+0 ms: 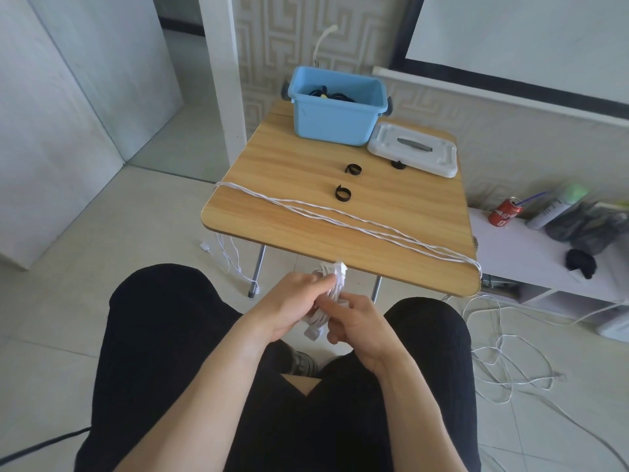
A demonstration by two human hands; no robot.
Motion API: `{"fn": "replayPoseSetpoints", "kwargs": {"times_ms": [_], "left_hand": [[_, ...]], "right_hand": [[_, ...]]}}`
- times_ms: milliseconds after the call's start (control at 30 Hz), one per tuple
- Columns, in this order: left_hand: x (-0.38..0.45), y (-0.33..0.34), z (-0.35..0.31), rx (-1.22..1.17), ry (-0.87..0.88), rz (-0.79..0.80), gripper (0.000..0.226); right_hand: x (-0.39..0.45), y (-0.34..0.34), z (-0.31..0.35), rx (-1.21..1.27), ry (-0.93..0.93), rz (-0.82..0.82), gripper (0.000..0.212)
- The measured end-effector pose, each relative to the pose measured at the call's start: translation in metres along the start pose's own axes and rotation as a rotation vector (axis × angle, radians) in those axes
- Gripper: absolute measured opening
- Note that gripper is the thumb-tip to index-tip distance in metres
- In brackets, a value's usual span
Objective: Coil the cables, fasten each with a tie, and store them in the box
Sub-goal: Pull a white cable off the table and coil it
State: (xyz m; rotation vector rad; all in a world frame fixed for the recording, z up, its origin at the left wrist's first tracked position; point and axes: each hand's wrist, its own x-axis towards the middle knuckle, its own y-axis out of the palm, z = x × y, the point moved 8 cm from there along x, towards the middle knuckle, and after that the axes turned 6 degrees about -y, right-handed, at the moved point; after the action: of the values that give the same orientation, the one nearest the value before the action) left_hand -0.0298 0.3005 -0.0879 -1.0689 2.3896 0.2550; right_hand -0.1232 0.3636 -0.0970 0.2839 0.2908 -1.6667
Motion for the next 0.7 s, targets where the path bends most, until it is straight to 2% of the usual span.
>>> {"fn": "replayPoseSetpoints", "kwargs": {"times_ms": [67,167,233,267,333,467,567,700], "left_hand": [[0.001,-0.009,-0.002,0.220,0.031,-0.047,0.075],[-0.005,-0.003,-0.012,0.471,0.117,-0.048,0.044],[-0.010,0.007,-0.020,0.546,0.232,-0.077,0.023],[-0.012,0.012,-0.023,0.545,0.286,-0.106,0.019],[-0.012,0.017,-0.025,0.501,0.366,-0.173,0.025],[-0.009,0.006,-0.025,0.418,0.384,-0.346,0.026],[-0.003,-0.004,-0.017,0.419,0.355,-0.391,0.023],[-0.004,-0.005,-0.012,0.425,0.383,-0.427,0.023]], "right_hand": [[0.002,-0.009,-0.005,0.033,0.045,-0.083,0.038],[0.002,-0.016,-0.012,0.184,0.109,-0.161,0.038],[0.001,-0.016,-0.012,0.313,0.133,-0.193,0.043],[0.000,-0.015,-0.011,0.379,0.140,-0.211,0.045],[-0.001,-0.014,-0.010,0.518,0.153,-0.236,0.042],[-0.003,-0.014,-0.010,0.666,0.189,-0.227,0.034],[-0.002,-0.013,-0.008,0.624,0.187,-0.208,0.027],[-0.002,-0.015,-0.003,0.401,0.143,-0.177,0.027]]}}
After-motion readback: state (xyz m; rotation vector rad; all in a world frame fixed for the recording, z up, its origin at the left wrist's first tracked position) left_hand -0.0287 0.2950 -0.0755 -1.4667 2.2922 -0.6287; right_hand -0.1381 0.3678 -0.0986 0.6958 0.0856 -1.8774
